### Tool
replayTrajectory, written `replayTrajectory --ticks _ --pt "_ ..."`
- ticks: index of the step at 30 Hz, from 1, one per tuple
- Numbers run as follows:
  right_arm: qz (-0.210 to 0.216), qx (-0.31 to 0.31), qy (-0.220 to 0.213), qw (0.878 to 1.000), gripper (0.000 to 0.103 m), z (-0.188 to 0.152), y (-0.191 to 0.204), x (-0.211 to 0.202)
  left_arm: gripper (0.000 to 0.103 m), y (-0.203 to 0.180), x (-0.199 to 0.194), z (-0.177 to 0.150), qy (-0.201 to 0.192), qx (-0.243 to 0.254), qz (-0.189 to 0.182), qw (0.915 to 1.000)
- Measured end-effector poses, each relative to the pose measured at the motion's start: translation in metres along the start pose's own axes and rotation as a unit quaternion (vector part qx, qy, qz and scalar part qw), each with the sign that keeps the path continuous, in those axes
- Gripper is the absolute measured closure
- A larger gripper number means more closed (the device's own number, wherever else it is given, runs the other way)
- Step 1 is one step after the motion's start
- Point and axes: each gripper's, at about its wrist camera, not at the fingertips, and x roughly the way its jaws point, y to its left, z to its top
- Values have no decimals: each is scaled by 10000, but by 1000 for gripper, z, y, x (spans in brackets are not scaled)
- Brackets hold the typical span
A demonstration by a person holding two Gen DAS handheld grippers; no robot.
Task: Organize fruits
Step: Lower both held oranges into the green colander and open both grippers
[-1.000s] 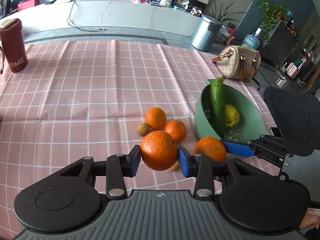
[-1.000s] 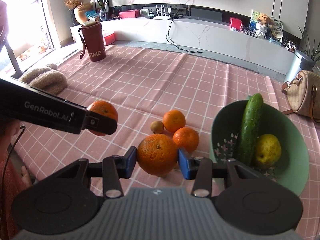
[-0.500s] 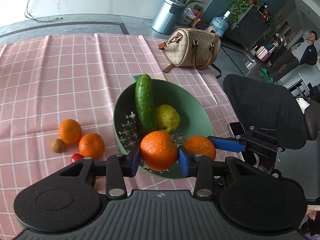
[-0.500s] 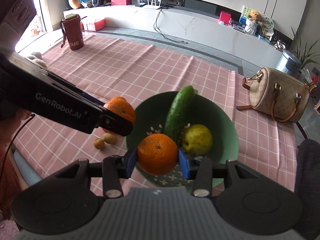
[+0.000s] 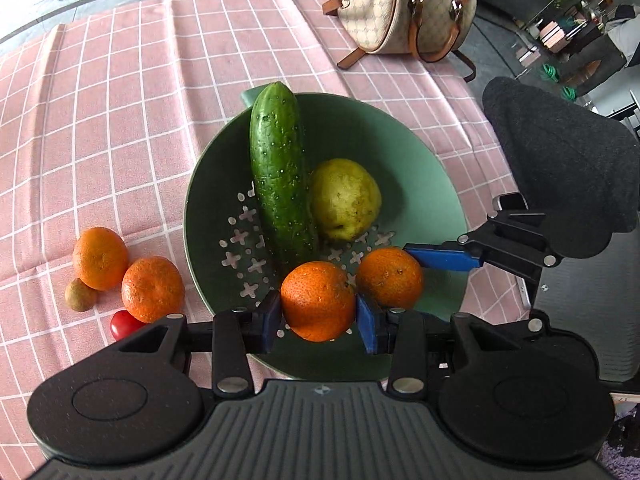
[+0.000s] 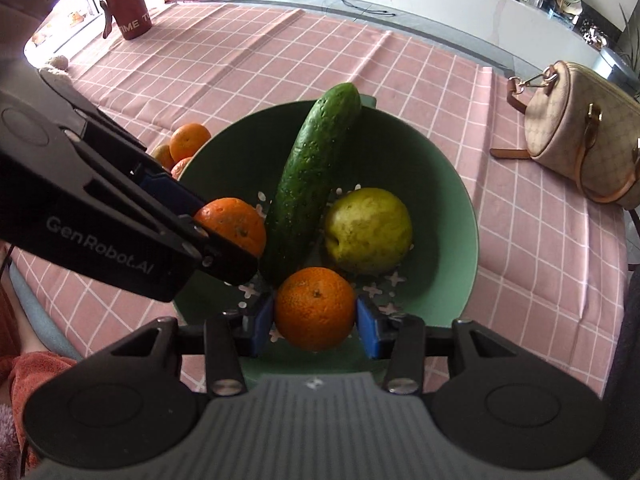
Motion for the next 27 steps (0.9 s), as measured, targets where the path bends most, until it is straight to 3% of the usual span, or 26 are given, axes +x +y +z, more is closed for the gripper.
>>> replayTrajectory --ticks 11,18,22,25,27 --pt "177 -302 443 9984 61 11 -4 32 57 -5 22 11 526 192 220 9982" --pt "204 -319 509 9980 60 10 -5 39 57 -14 27 11 544 436 464 9965" --pt "146 -322 502 9981 60 9 -5 37 48 -12 27 13 519 412 421 9969" --pt "162 -292 433 9985 46 11 -2 32 38 -11 22 12 448 383 456 9972" --pt "122 -346 389 9986 43 12 1 28 38 -11 17 12 386 409 472 9973"
